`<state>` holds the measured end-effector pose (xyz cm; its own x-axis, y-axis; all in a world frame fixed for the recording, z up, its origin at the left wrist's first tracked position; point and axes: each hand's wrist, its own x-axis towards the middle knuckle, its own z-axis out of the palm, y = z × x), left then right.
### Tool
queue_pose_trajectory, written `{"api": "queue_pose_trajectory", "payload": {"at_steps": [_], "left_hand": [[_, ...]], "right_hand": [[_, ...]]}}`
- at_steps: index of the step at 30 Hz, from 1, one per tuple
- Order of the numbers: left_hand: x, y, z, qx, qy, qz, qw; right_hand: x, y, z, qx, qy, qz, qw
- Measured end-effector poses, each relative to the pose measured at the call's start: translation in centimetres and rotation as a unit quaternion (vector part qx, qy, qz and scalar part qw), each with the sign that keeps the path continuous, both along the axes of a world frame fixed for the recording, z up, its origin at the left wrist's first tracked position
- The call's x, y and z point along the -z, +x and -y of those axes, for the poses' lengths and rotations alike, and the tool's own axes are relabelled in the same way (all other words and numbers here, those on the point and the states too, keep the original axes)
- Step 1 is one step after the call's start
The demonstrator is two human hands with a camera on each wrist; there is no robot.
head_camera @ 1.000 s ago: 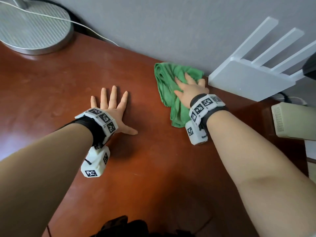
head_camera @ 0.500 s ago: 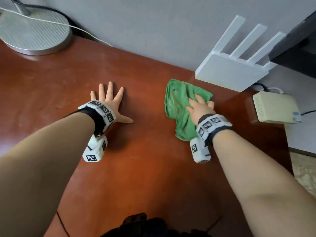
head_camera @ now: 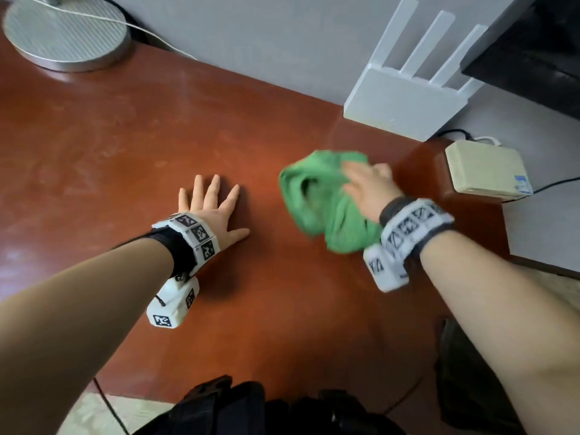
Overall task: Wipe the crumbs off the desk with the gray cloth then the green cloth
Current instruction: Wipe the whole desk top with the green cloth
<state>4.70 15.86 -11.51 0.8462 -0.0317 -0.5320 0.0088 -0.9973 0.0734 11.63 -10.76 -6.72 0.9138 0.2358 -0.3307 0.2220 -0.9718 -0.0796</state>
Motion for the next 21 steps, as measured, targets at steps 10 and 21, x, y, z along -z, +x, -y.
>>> {"api": "queue_pose_trajectory", "payload": {"at_steps": [10, 21], "left_hand": [[1.4, -0.1, 1.4, -0.015, 0.026, 0.006, 1.000], [0.2, -0.2, 1.7, -0.013, 0.030, -0.010, 0.999]], "right_hand": [[3.3, 3.3, -2.6, 0.066, -0.038, -0.042, 0.996], [0.3, -7.5, 2.5, -0.088, -0.006, -0.101, 0.991]]}}
